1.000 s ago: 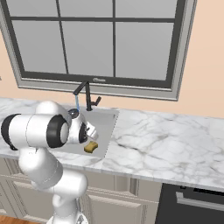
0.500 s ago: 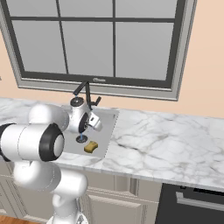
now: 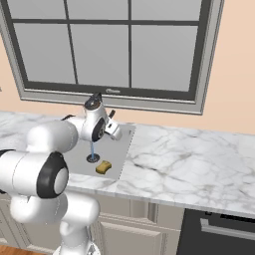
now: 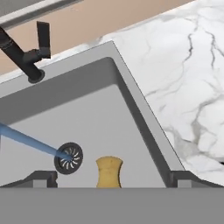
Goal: Soak the sponge with water for a few seconds and then drop it inside the sink.
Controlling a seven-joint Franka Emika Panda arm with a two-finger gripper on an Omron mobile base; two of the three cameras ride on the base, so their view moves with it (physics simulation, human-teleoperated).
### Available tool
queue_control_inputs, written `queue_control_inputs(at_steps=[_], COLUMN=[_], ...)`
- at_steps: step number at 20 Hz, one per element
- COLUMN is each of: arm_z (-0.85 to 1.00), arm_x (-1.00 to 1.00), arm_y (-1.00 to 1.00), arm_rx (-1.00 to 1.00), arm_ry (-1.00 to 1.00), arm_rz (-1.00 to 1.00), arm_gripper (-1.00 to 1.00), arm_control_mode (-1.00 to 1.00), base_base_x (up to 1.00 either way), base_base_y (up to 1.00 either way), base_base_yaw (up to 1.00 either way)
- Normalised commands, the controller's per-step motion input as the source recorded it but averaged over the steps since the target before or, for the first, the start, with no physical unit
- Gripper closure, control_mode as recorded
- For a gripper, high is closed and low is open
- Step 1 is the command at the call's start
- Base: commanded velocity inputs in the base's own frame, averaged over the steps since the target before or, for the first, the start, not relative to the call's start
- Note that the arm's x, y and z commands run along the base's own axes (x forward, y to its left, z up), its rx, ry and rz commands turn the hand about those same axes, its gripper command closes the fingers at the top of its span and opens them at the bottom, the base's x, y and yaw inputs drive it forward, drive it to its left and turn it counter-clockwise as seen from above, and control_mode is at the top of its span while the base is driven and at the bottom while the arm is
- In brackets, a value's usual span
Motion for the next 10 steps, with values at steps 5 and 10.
queue_control_inputs(at_steps=[5, 10], arm_z=[0.49, 0.45], arm_x=[-0.19, -0.38], arm_y=[-0.16, -0.16], arm_rx=[0.00, 0.00], arm_ry=[0.00, 0.00], arm_rz=[0.01, 0.00], arm_gripper=[-1.00, -1.00], arm_control_mode=[-1.00, -1.00], base_base_x=[0.00, 0.00], base_base_y=[0.00, 0.00], base_base_yaw=[0.00, 0.00])
